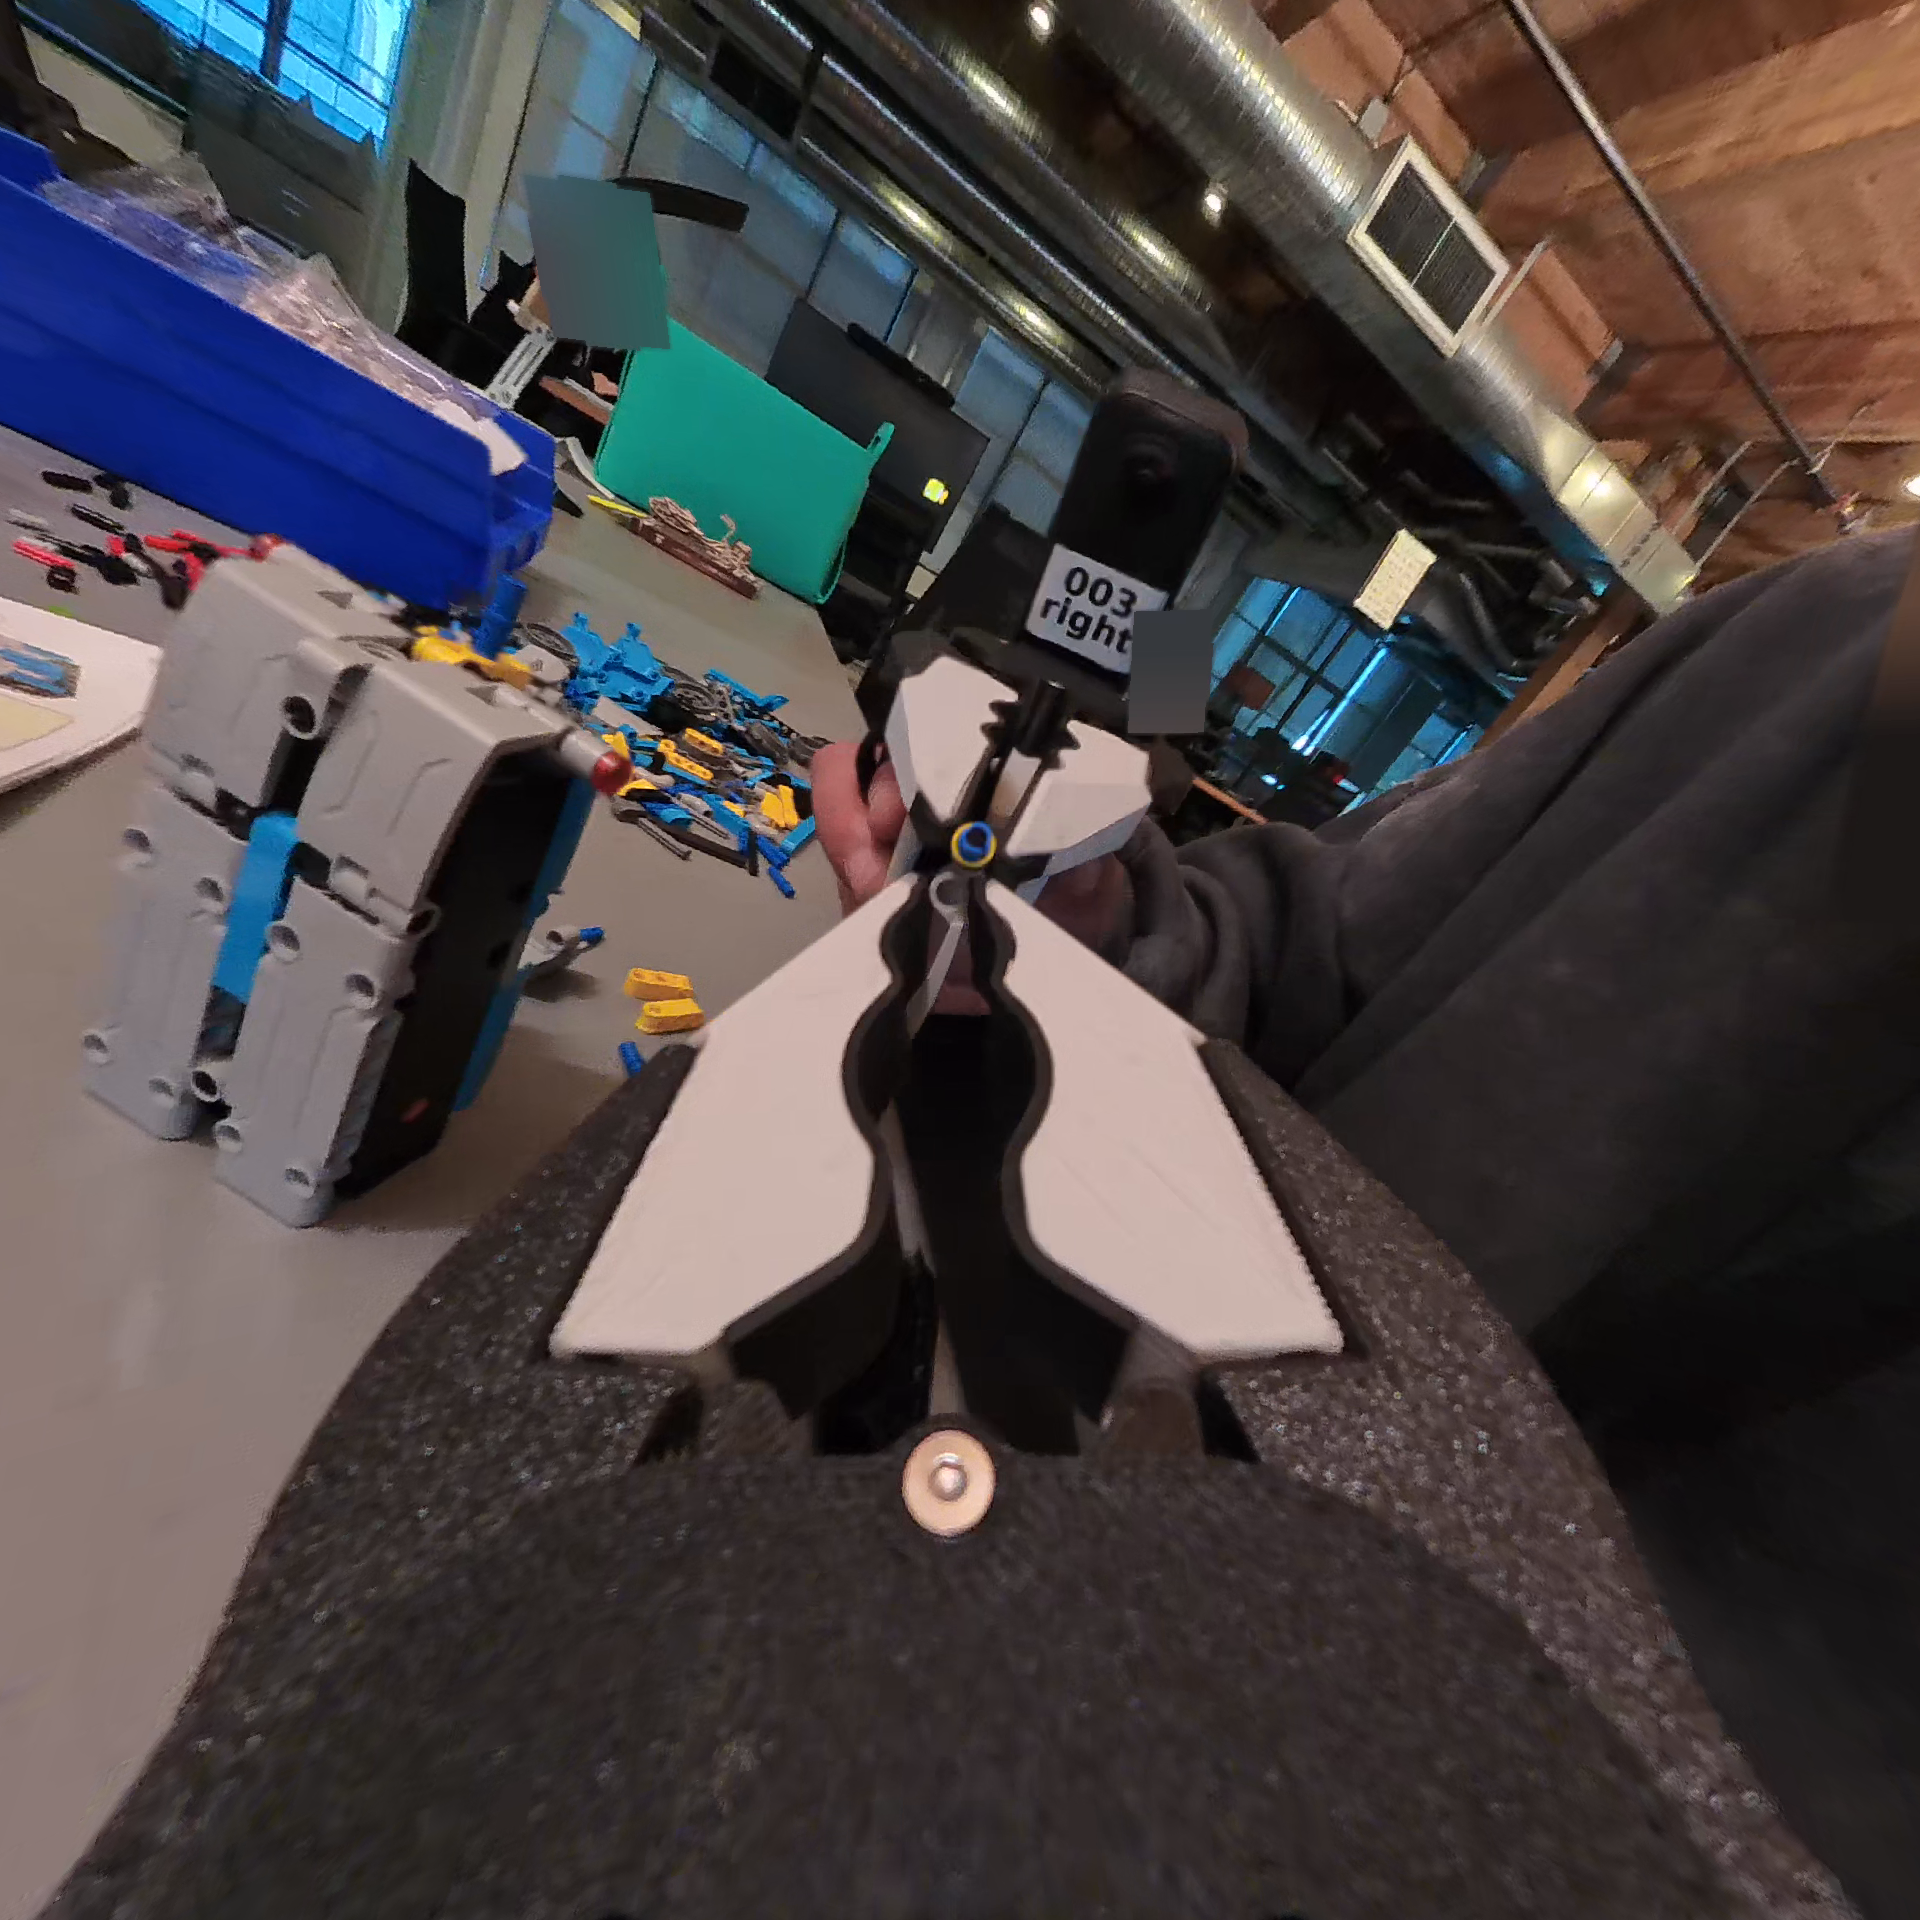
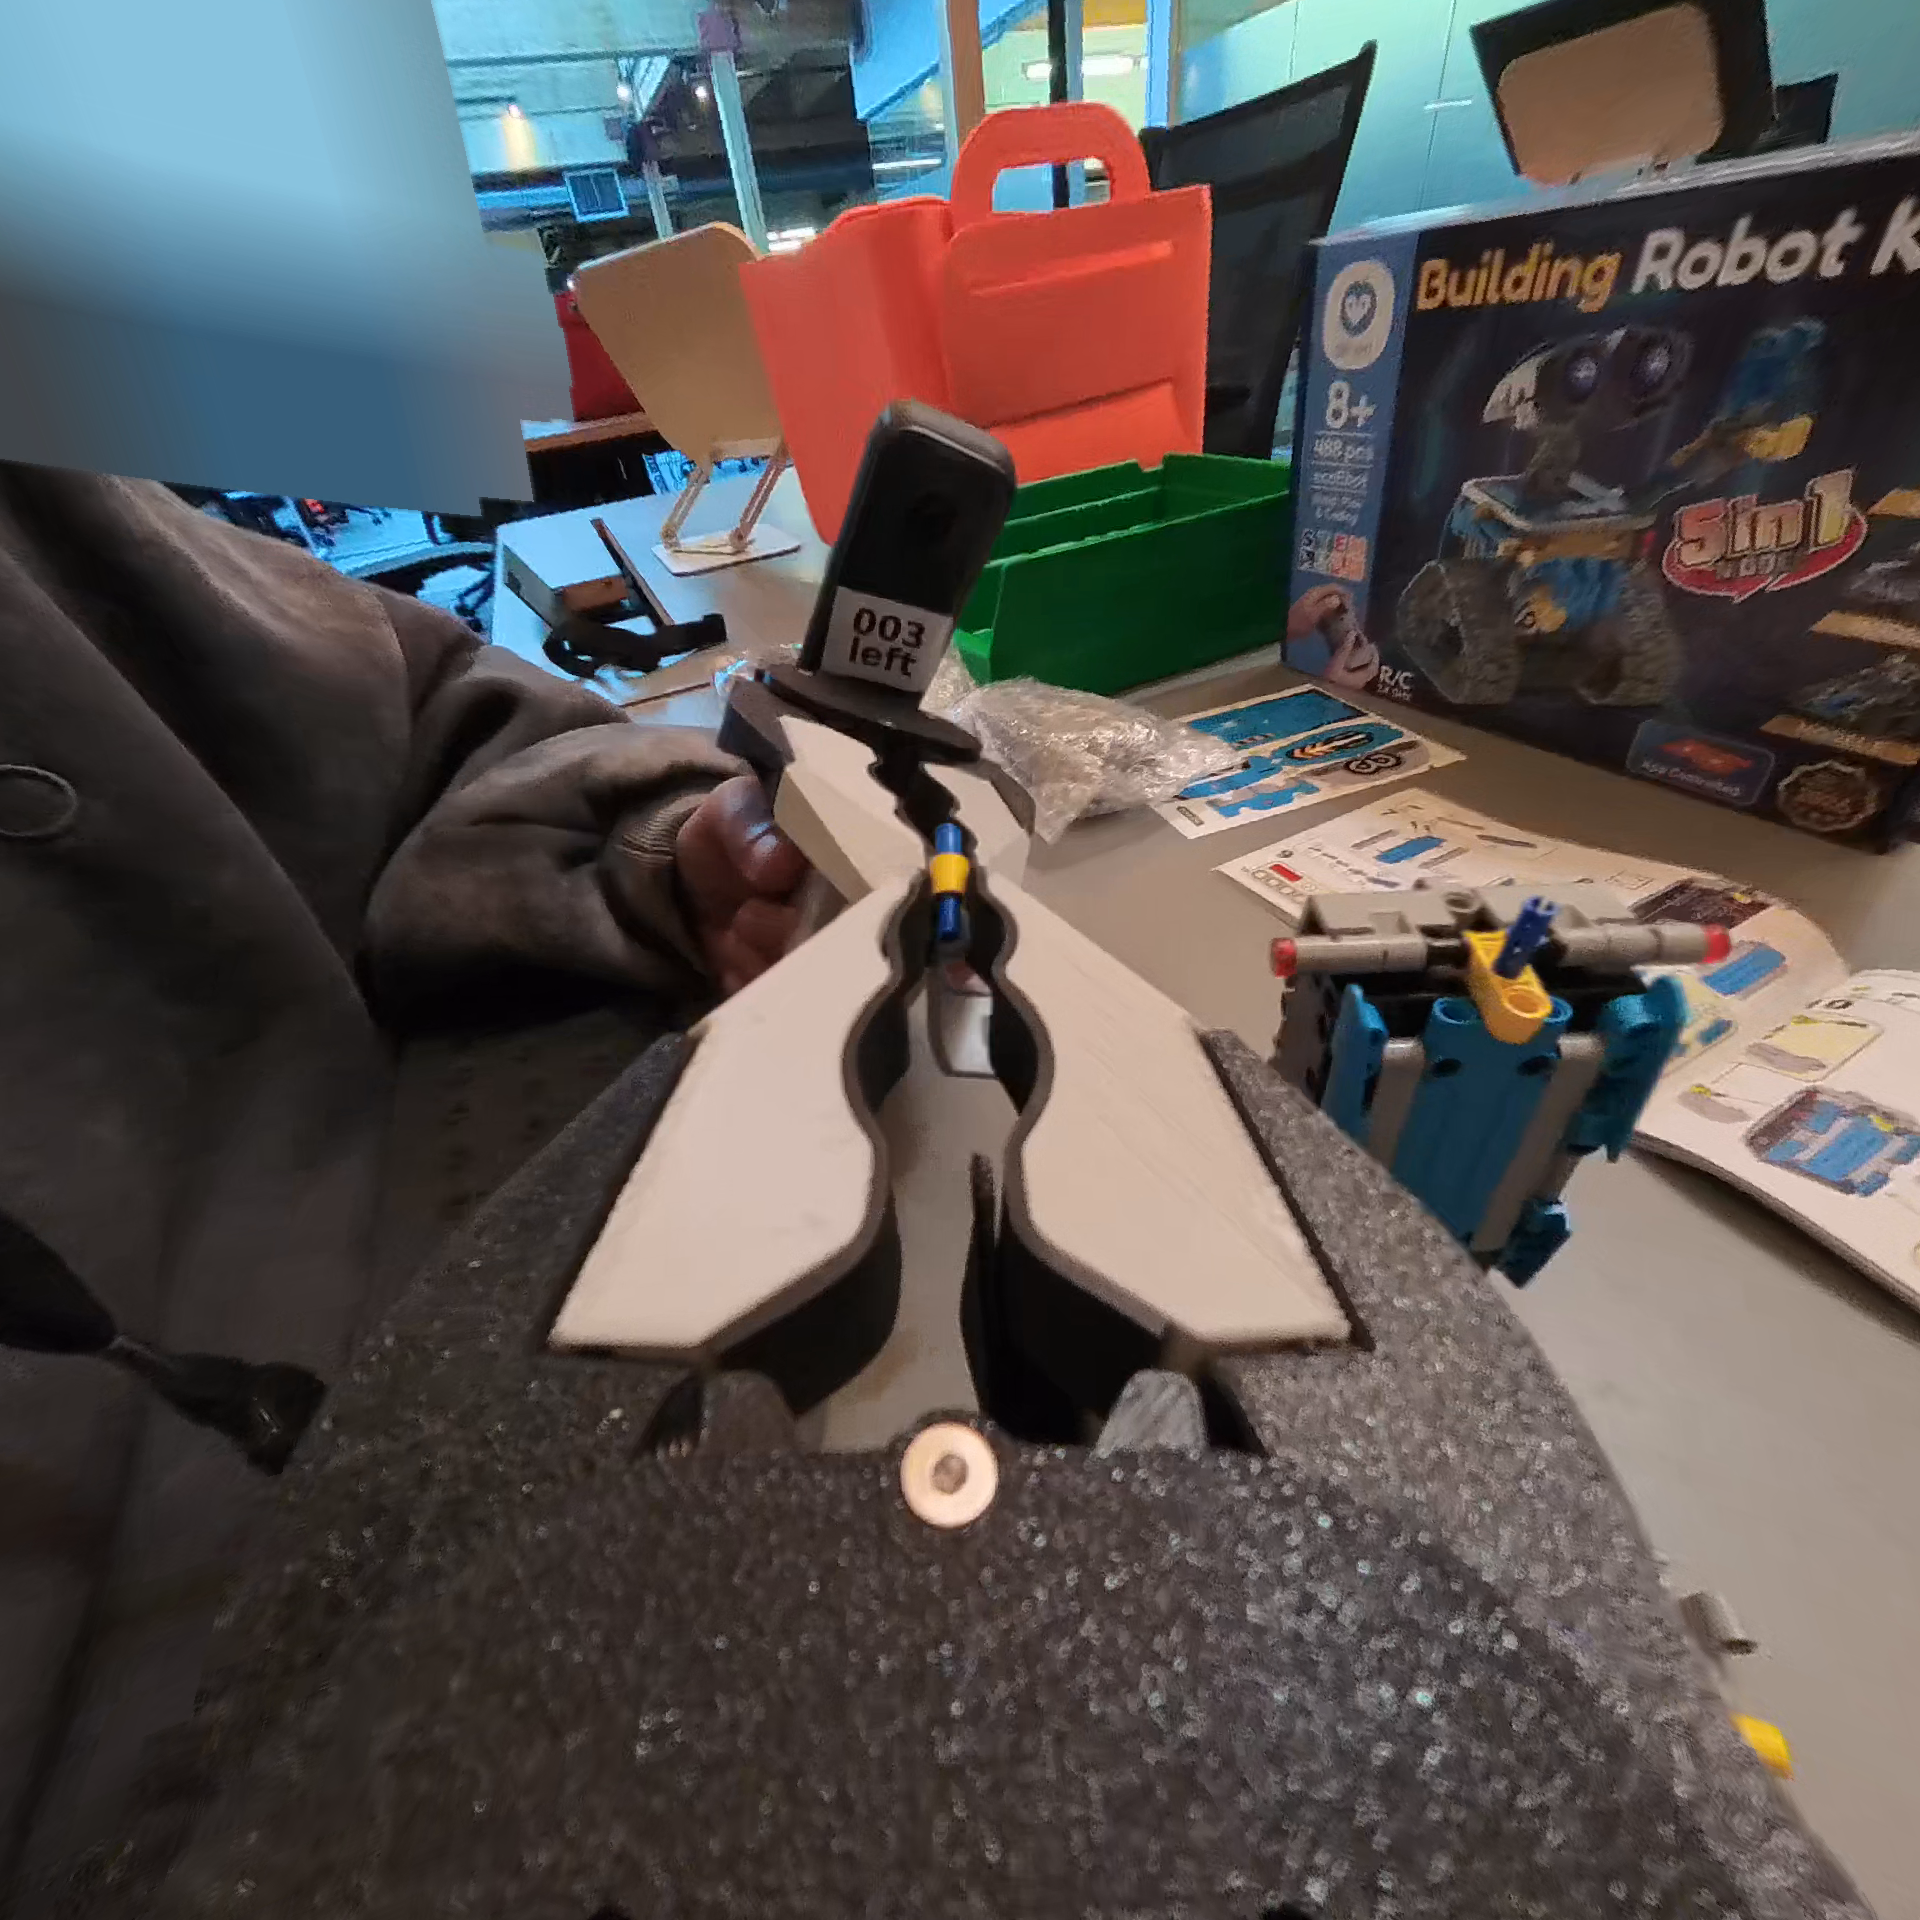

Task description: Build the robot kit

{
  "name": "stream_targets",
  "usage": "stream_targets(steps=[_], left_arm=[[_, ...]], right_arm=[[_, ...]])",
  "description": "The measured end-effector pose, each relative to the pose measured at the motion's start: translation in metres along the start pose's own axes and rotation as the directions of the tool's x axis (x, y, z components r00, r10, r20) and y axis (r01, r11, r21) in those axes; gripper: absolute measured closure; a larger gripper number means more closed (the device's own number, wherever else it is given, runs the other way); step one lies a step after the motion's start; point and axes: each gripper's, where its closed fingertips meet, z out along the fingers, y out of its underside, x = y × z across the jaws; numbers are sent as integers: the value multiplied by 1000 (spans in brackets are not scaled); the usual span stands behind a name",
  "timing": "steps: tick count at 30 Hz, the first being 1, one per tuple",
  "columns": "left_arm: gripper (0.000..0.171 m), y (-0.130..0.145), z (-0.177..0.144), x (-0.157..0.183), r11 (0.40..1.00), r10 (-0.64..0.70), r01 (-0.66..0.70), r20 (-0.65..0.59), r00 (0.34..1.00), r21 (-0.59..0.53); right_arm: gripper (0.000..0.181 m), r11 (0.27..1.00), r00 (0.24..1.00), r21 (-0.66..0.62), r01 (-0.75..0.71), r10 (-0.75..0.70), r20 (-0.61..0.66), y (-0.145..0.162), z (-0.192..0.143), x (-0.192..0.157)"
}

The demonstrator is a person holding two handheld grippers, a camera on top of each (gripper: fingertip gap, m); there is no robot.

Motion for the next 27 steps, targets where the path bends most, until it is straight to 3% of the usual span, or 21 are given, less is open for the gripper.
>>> stream_targets(steps=[4, 8, 13, 17, 21, 27], left_arm=[[166, -2, 1, 4, 1000, -13, 14, -24, 1000, 23], [166, -3, 2, 7, 987, 159, -160, 59, 986, 19], [166, -4, 2, 3, 944, 327, -329, 179, 928, -19], [165, -4, 2, -3, 943, 330, -331, 212, 920, -31], [165, -14, -7, -5, 975, 209, -219, 157, 965, 49], [166, -17, -7, 3, 990, 98, -102, 52, 994, 92]], right_arm=[[174, 990, 986, 29, -141, 138, 97, -3, 1, -3], [174, 939, 914, 30, -344, 327, 239, -4, 1, -8], [173, 909, 876, 24, -415, 393, 279, -5, 2, -9], [175, 936, 918, 28, -351, 338, 206, -4, 3, -2], [175, 933, 929, 72, -353, 341, 141, -8, -11, 21], [175, 987, 980, -19, -161, 162, 120, -3, -8, 2]])
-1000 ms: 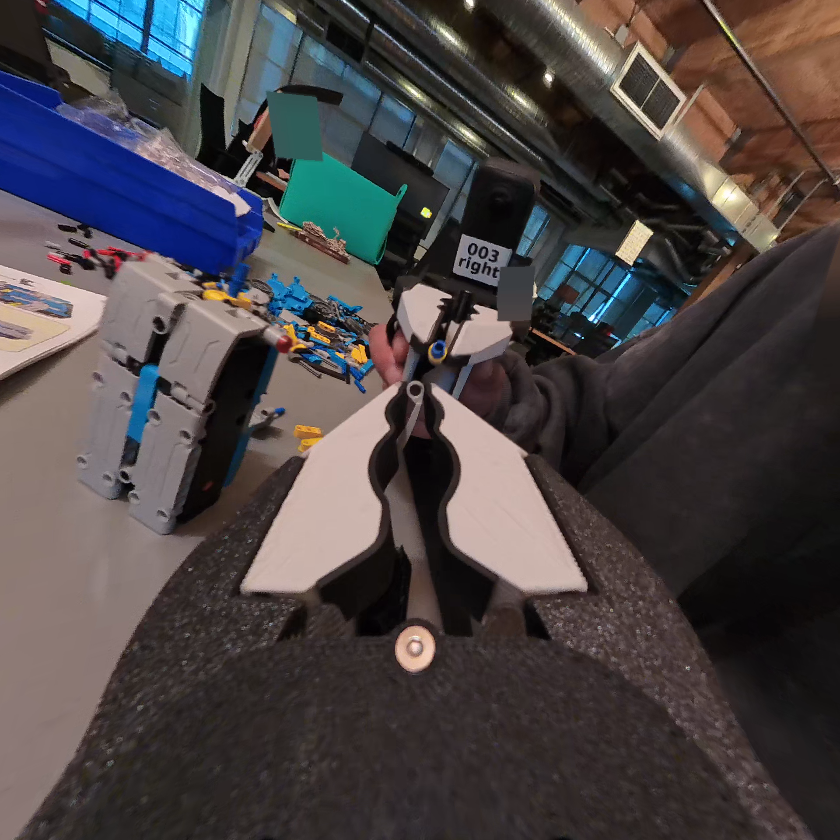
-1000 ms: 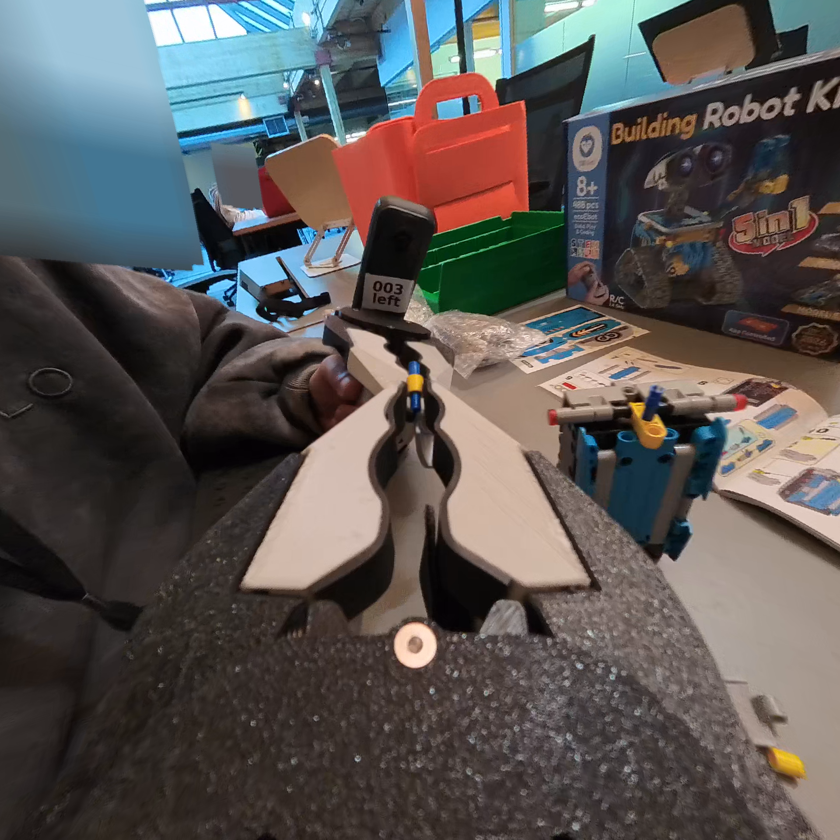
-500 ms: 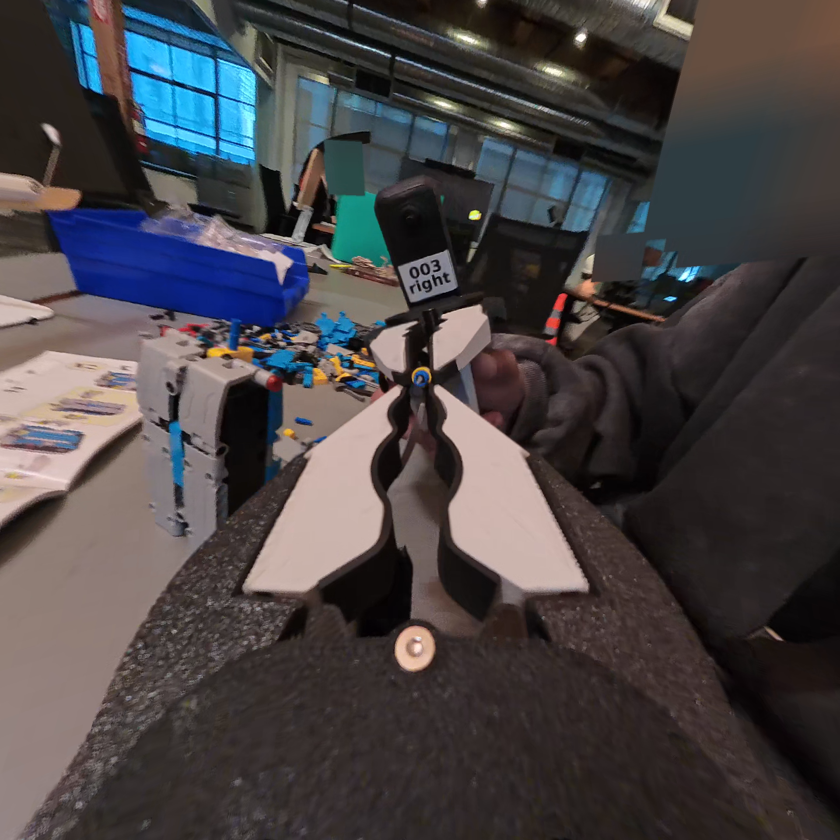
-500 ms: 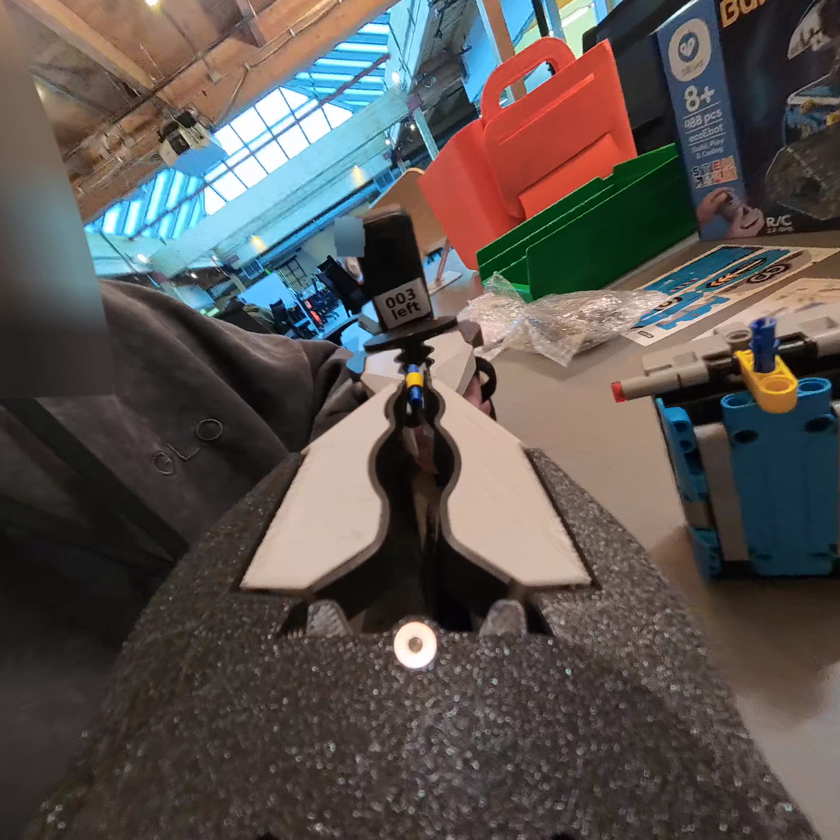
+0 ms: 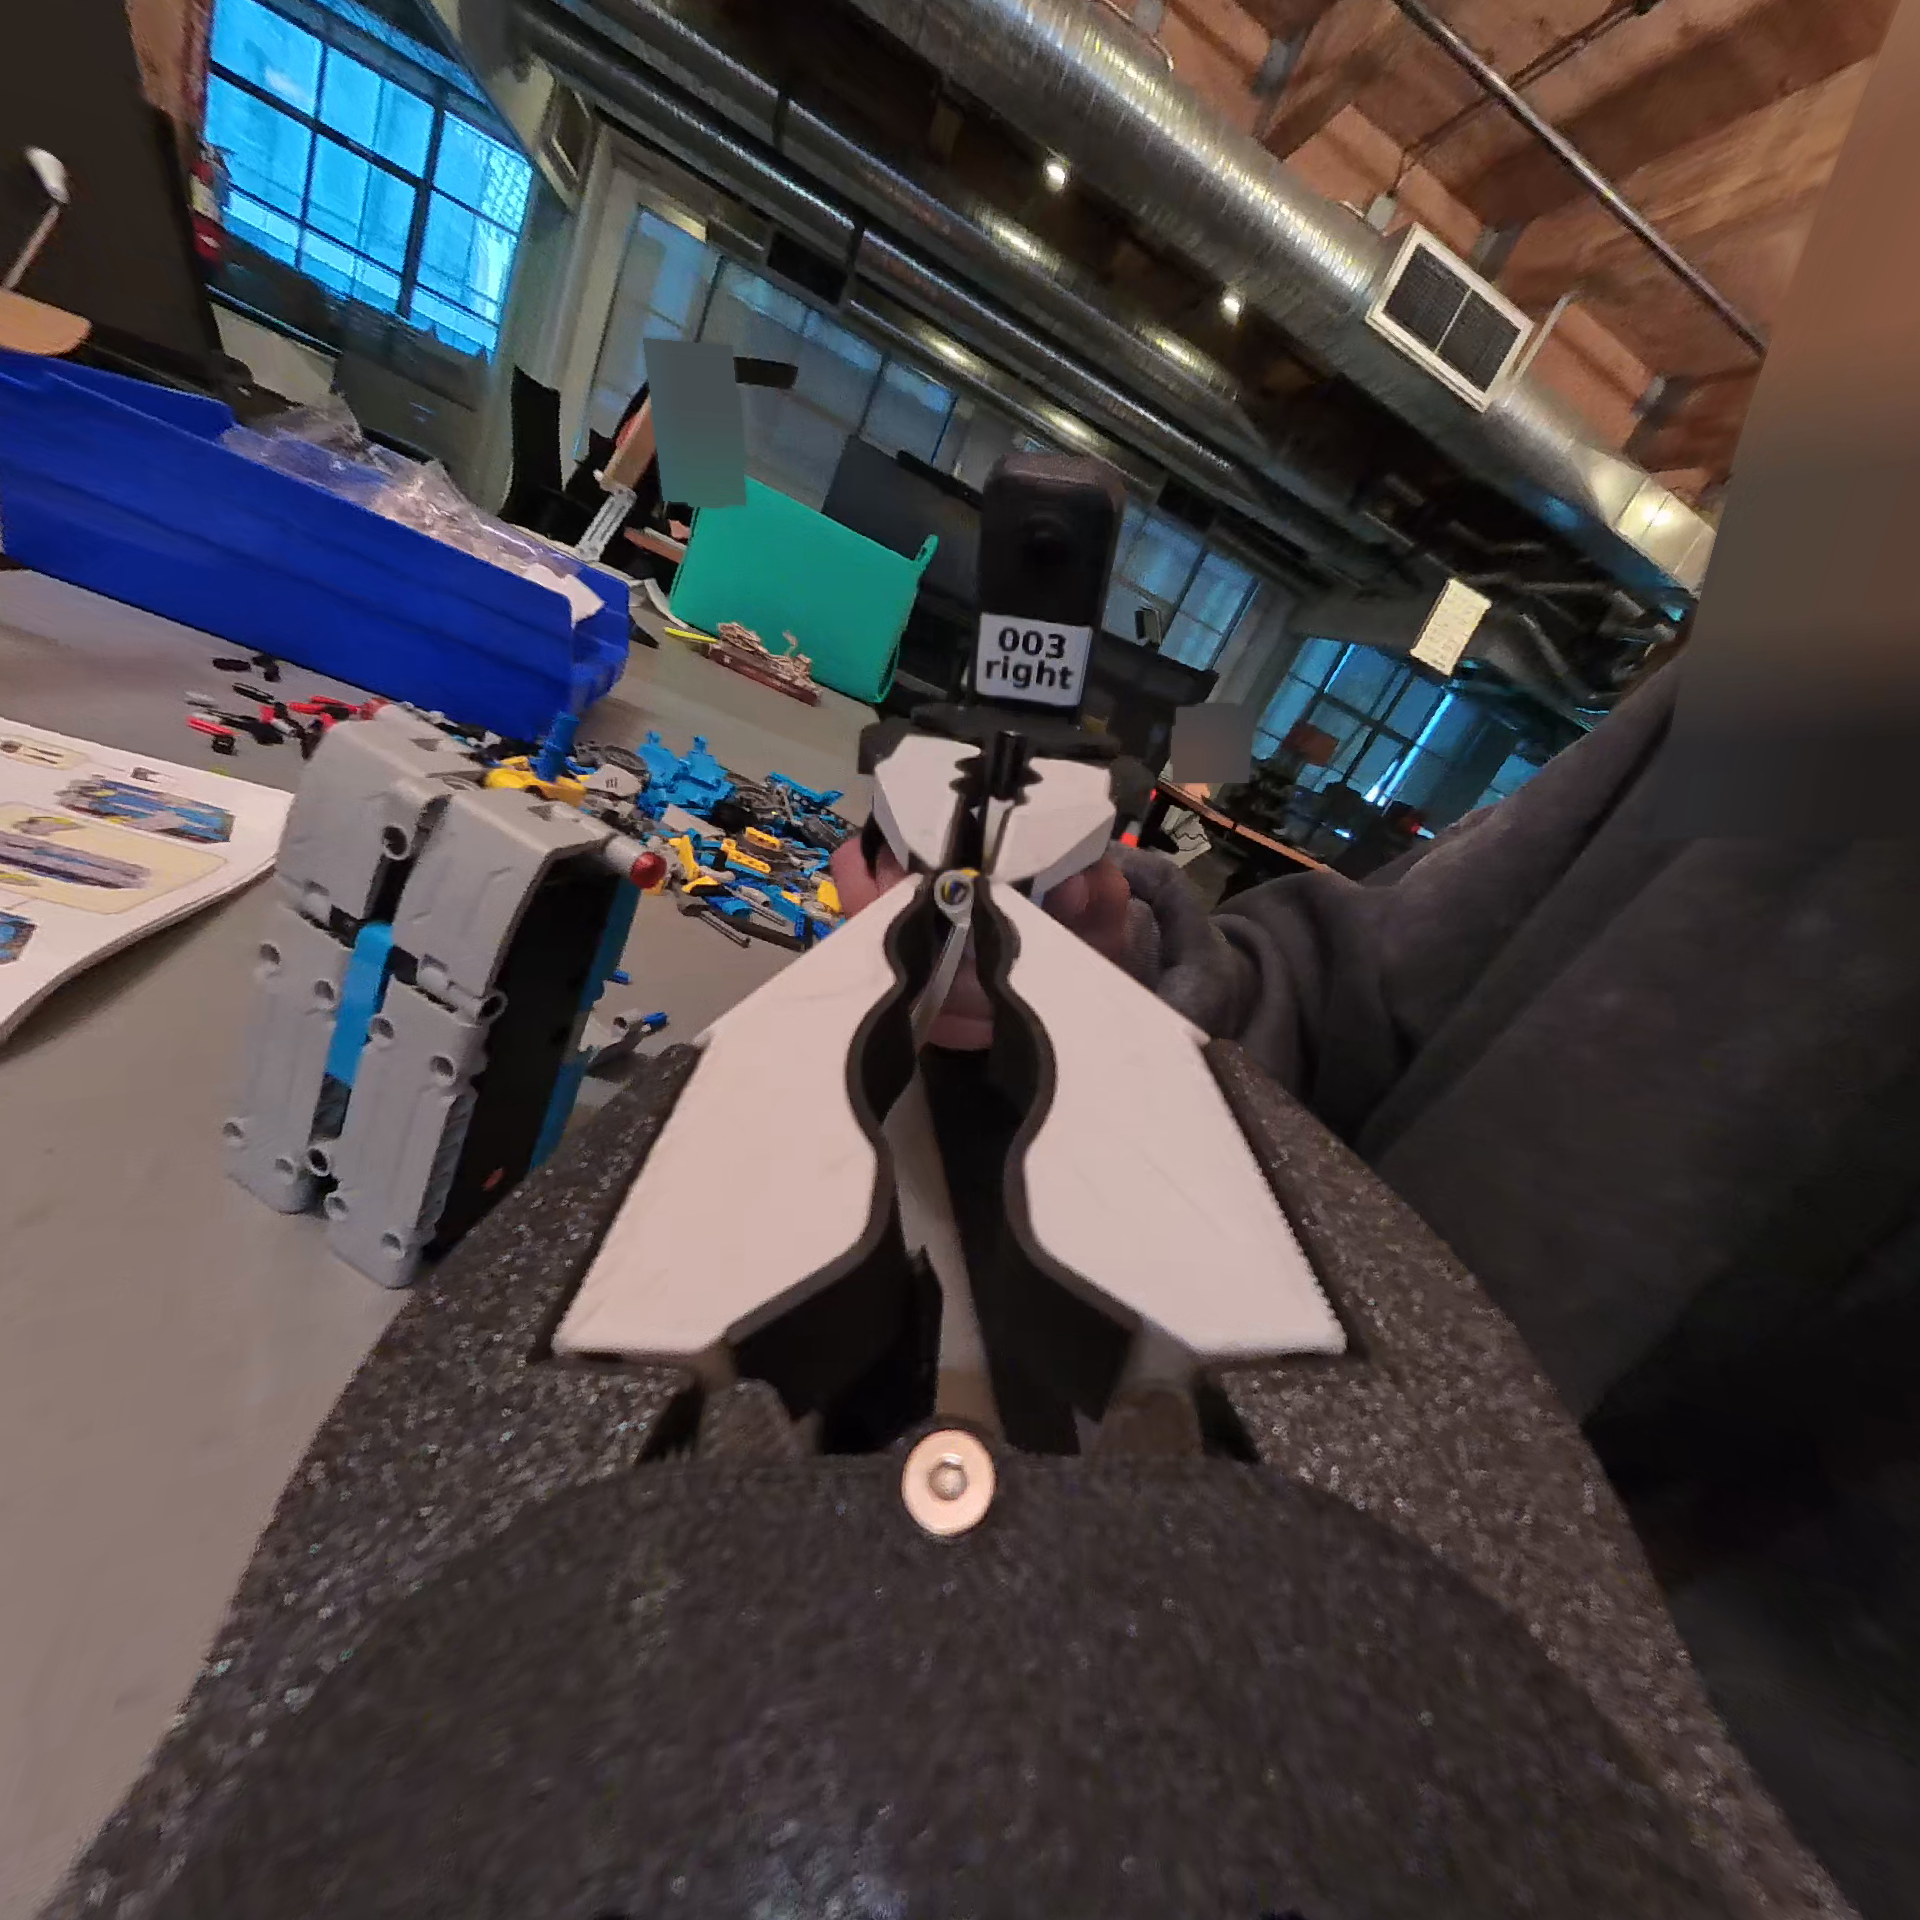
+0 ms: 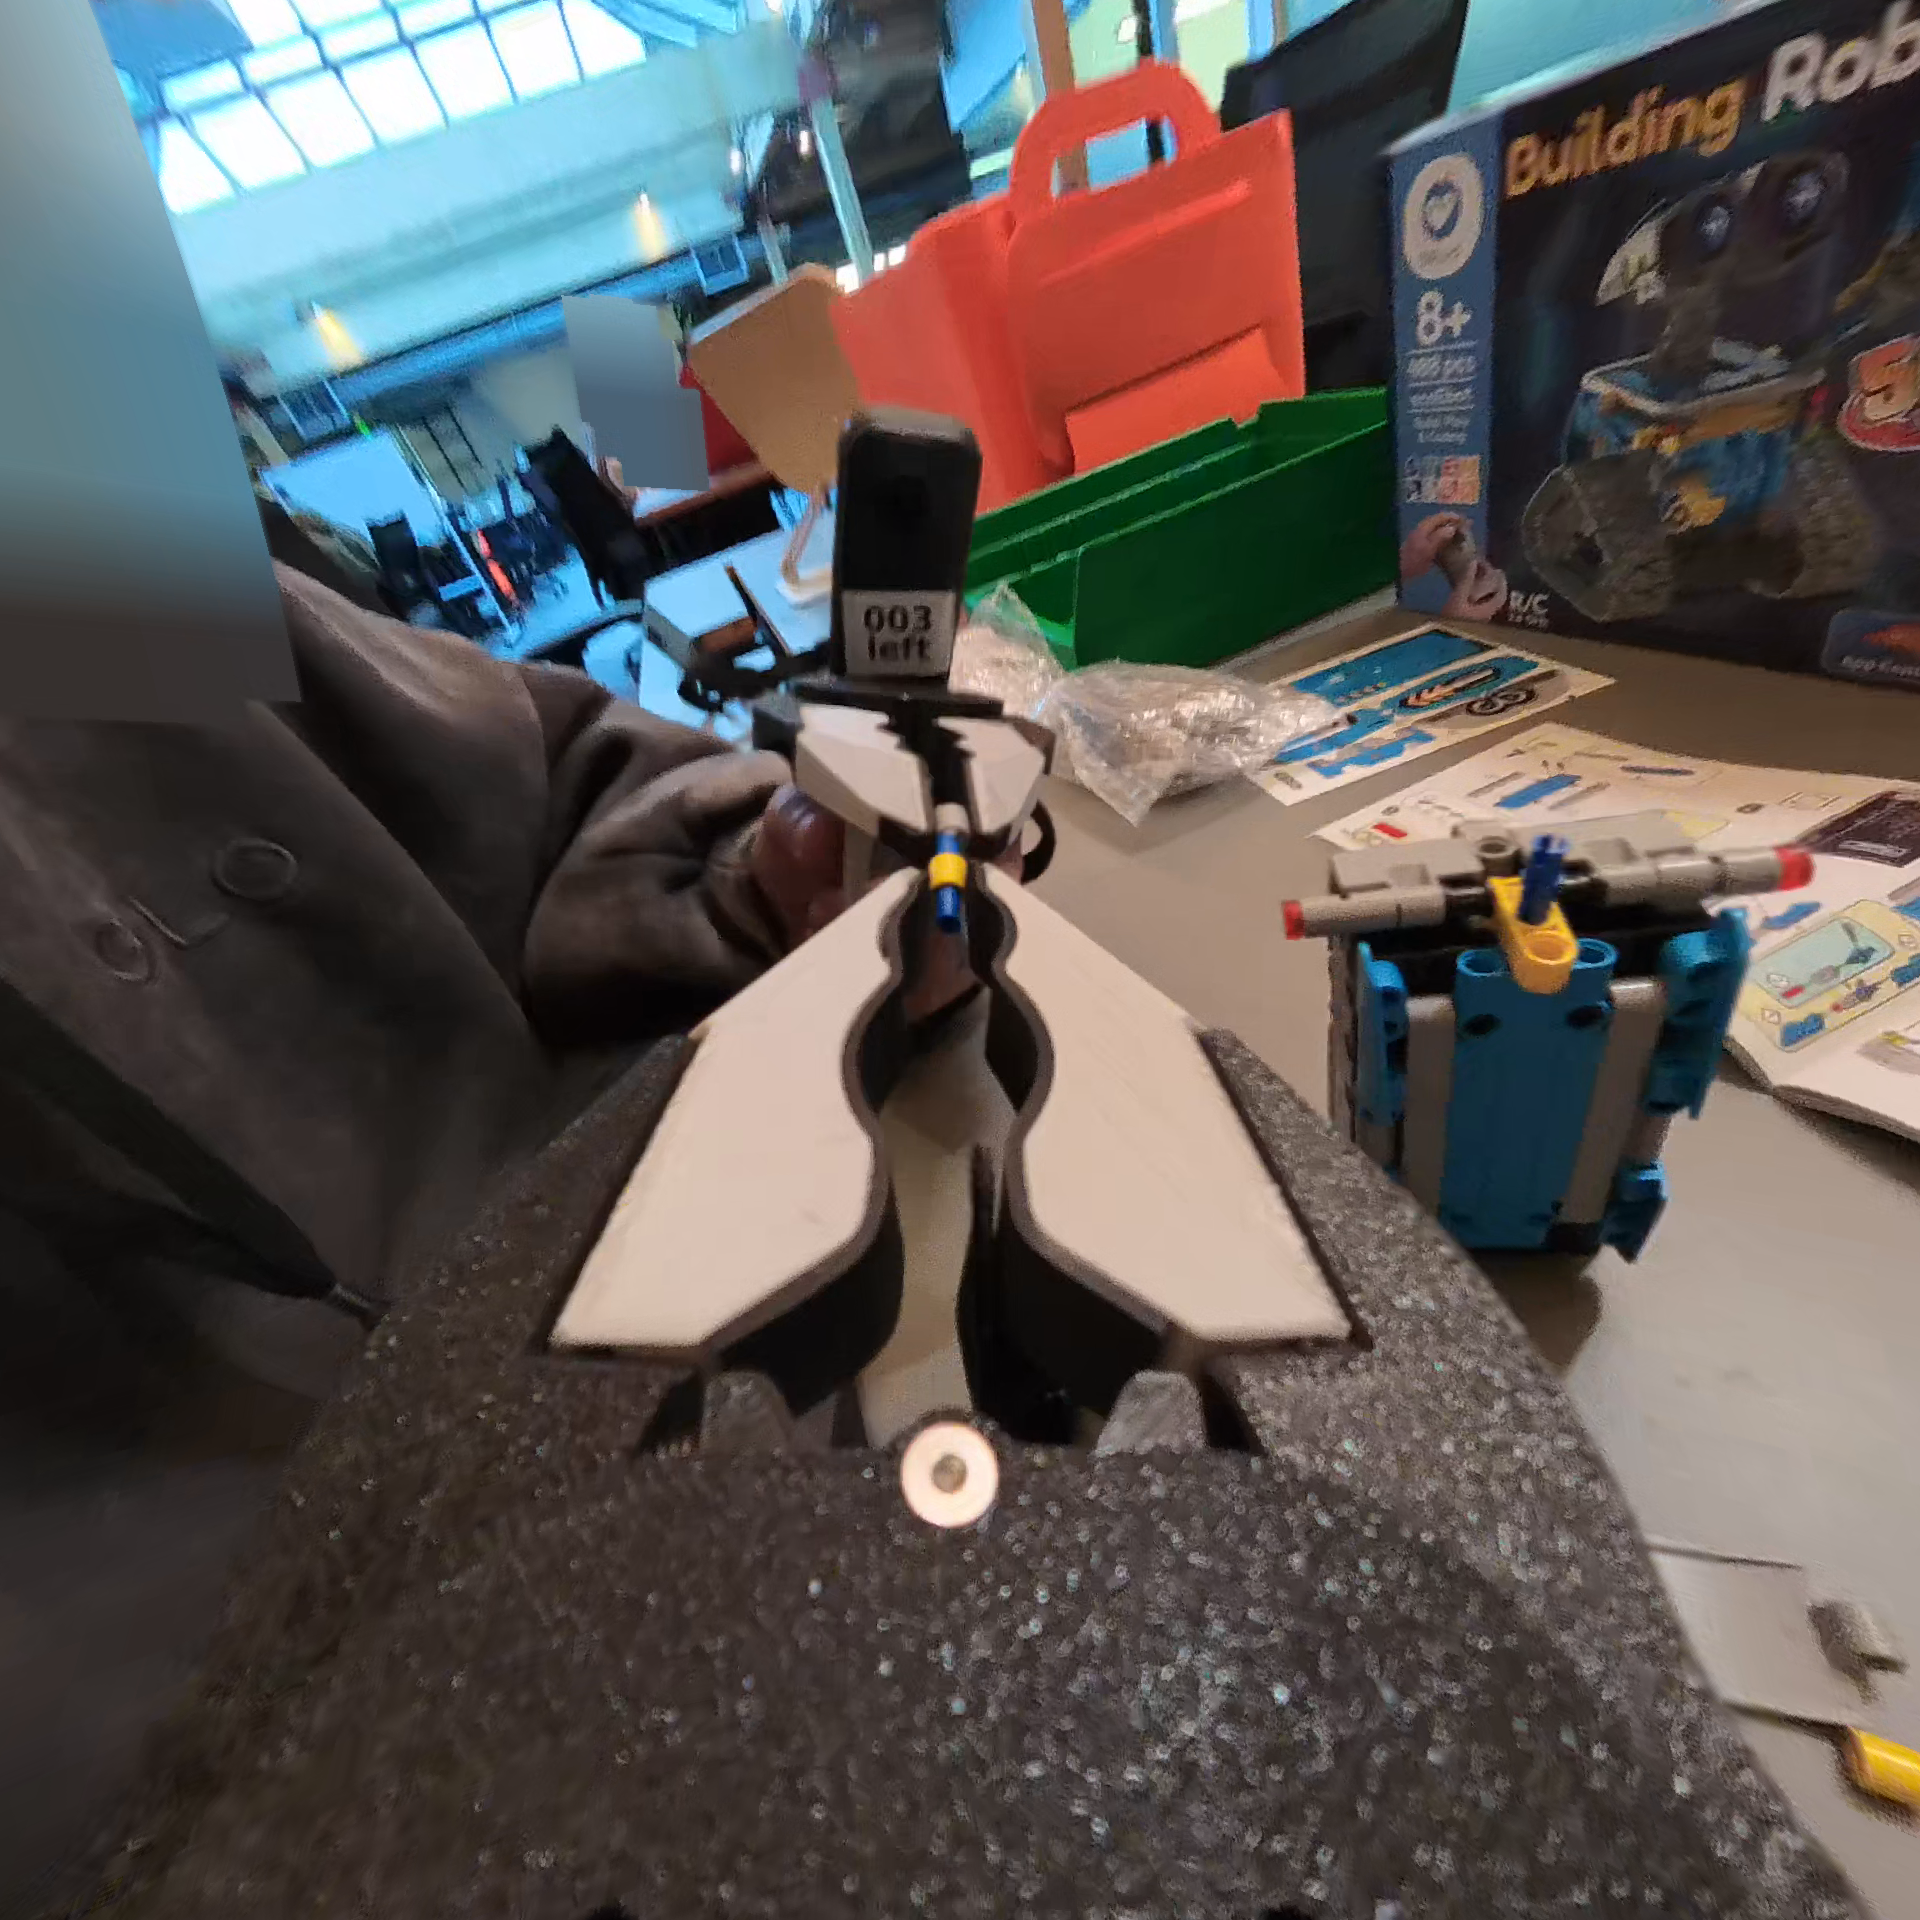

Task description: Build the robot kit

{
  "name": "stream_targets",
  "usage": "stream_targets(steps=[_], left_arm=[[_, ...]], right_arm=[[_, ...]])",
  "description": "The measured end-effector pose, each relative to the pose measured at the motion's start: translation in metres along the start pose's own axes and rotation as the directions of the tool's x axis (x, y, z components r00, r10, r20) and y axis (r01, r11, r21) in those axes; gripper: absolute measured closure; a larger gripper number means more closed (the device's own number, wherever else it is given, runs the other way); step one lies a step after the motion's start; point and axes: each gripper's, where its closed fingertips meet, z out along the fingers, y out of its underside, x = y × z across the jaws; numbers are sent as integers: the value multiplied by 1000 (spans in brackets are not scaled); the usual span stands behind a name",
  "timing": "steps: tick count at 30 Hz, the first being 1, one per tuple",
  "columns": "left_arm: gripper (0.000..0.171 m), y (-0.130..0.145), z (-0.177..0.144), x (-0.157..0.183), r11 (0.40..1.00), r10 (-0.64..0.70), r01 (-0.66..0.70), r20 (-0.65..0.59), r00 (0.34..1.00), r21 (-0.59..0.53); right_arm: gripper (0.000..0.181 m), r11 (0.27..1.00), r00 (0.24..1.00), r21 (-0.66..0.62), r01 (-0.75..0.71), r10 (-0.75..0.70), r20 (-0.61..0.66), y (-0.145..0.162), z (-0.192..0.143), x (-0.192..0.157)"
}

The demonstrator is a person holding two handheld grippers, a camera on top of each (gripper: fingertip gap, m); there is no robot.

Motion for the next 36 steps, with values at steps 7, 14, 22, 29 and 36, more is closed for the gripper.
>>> stream_targets(steps=[7, 14, 22, 29, 36], left_arm=[[166, 5, 3, 4, 999, -33, 33, -36, 999, -21], [166, 0, 2, 5, 984, -175, 178, -103, 979, 22], [167, 23, 18, 12, 987, -143, 136, -95, 985, -80], [166, 27, 15, 8, 993, -32, 27, -44, 999, -115], [166, 18, 10, -1, 997, -12, 13, 5, 1000, -70]], right_arm=[[175, 998, 998, -36, 55, -56, -11, 2, -2, -2], [175, 960, 951, -71, 272, -279, -134, -3, 0, -3], [175, 920, 900, -108, 377, -391, -192, -6, 8, -6], [175, 987, 995, 133, -90, 94, -23, -19, -4, 7], [174, 972, 981, 130, -196, 194, 31, -9, 11, 5]])
